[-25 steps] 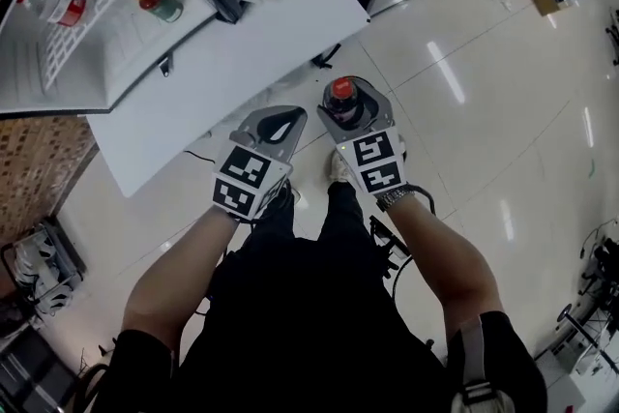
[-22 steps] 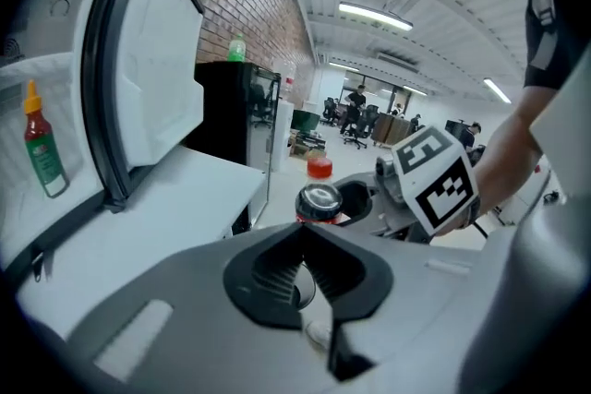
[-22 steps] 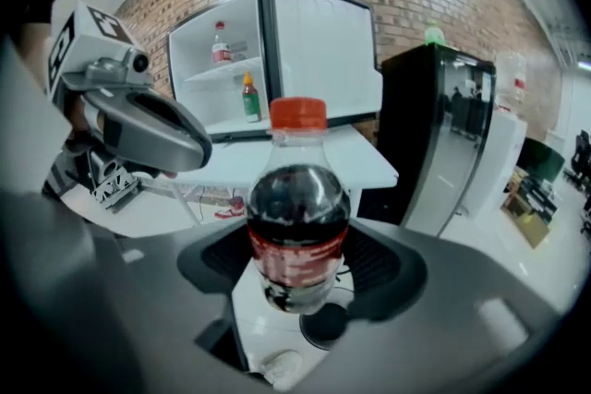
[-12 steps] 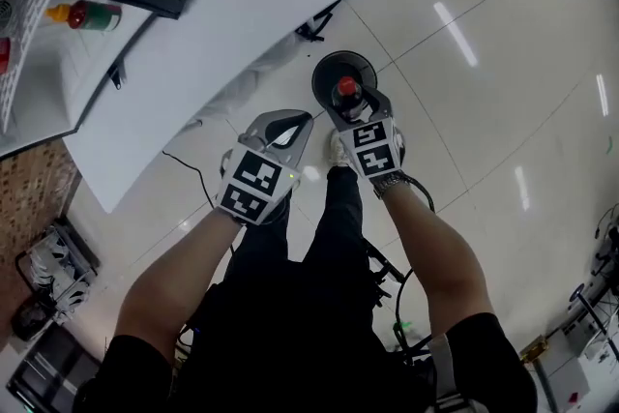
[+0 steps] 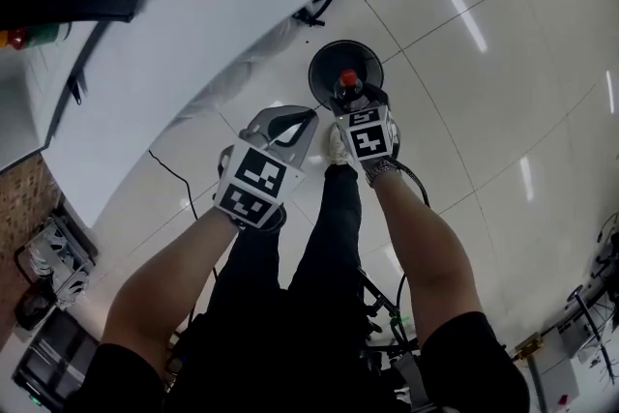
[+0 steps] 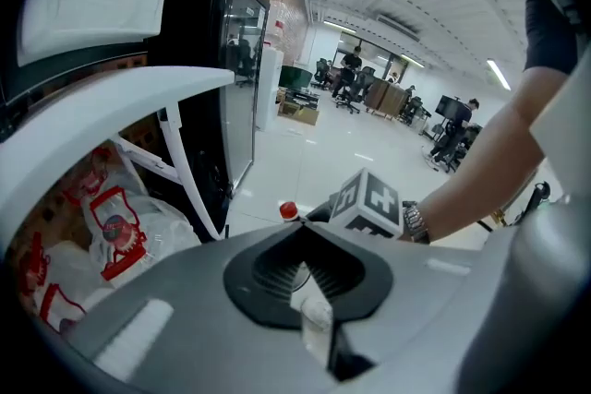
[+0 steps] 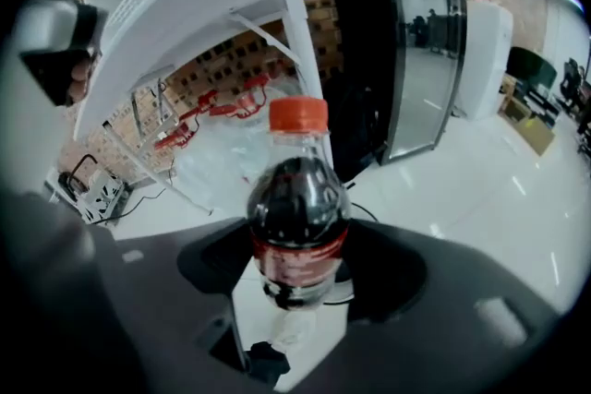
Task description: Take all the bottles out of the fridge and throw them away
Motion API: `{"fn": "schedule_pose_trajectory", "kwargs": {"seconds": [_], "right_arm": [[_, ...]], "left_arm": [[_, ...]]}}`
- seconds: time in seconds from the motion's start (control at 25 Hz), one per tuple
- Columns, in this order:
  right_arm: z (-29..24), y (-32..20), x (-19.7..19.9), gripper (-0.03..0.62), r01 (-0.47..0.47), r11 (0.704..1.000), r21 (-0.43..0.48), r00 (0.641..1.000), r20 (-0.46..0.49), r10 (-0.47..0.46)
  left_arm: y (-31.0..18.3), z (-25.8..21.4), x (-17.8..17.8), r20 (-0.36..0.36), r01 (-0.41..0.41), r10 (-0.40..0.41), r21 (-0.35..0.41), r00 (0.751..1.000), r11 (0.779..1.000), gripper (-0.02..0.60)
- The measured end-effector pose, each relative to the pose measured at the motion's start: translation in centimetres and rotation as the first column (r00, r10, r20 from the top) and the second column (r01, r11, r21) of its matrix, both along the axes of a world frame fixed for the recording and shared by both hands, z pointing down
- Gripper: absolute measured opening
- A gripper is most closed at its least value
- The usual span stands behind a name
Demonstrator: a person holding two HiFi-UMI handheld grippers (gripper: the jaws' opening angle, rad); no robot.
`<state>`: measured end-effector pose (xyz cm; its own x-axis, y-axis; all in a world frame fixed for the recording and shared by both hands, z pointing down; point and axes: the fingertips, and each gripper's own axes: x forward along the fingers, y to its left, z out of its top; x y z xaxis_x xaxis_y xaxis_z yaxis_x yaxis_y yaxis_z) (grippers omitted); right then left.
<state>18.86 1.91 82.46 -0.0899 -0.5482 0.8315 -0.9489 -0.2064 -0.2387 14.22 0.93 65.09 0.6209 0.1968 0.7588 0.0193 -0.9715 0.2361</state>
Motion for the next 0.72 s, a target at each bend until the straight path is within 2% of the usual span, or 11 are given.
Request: {"fn": "schedule_pose_trajectory", "kwargs": {"seconds": [0.24,0.4,0.72], "right_arm": [[5.1,-0.1,0.5,0.307,-0.015,0.997,-0.081,0.999,0.032,0.017],[6.7,-0.7,1.1,0.307,-0.005,0.995,-0.096,1.000,0.025,0.007],[10.9,0.5,1.9,0.308,-0.029,0.984,-0.176,0.999,0.030,0.034]], "left_arm": [[-0.3,4.2,1.1,0.042,-0.001,0.001,0.003,0.999,1.000,0.003],[-0.3,7.1,1.7,0.070,0.003,-0.002,-0.002,0.998,1.000,0.003],[-0.1,8.9,1.0,0.094,0.020,-0.018,-0.015,0.995,1.000,0.003]]}}
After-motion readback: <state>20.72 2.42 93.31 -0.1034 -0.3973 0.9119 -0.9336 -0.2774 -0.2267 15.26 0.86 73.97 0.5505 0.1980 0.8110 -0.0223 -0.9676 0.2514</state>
